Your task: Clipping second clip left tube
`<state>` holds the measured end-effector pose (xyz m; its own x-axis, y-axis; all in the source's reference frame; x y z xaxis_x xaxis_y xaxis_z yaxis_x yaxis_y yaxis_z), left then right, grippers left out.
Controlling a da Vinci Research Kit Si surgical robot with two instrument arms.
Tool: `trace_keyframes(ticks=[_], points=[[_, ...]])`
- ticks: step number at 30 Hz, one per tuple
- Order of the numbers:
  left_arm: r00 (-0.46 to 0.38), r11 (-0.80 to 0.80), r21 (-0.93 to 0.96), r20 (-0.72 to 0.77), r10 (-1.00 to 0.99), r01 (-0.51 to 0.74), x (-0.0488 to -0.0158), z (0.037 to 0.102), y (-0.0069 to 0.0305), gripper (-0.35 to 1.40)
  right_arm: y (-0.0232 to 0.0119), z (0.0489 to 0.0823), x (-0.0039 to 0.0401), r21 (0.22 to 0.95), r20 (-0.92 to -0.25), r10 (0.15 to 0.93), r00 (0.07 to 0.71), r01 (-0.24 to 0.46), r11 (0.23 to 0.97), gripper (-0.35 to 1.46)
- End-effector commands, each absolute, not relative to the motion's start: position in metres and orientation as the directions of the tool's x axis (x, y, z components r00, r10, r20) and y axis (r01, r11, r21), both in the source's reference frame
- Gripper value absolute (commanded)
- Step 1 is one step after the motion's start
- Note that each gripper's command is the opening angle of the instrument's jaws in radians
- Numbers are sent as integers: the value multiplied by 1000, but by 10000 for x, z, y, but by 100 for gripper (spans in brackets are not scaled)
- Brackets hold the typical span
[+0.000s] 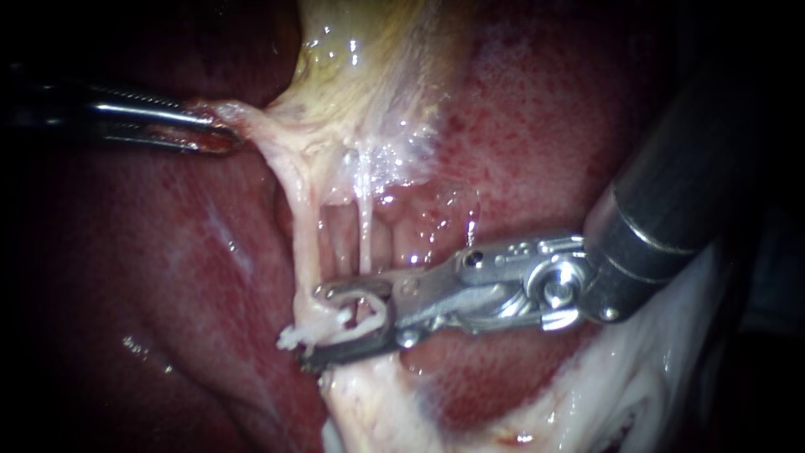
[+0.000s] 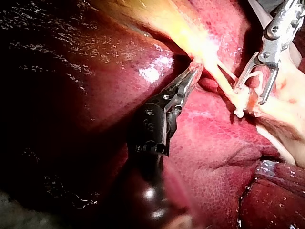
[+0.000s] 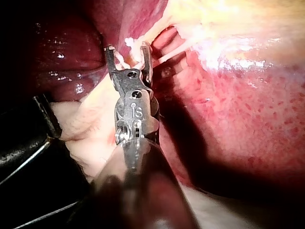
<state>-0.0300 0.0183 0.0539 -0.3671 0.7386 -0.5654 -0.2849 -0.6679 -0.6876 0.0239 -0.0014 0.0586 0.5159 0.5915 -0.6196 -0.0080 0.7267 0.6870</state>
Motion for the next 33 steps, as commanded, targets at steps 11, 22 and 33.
trace_keyframes(ticks=[11,22,33], points=[[-367,-668,-688,-565,739,-285,-300,539,183,-35,-11,579,229,692,-621,597,508,-2,722,43],[-367,-668,-688,-565,738,-284,-299,539,183,-35,-5,573,222,699,-626,609,488,4,716,45],[-367,-668,-688,-565,738,-284,-299,539,183,-35,5,575,205,720,-625,645,441,6,694,45]])
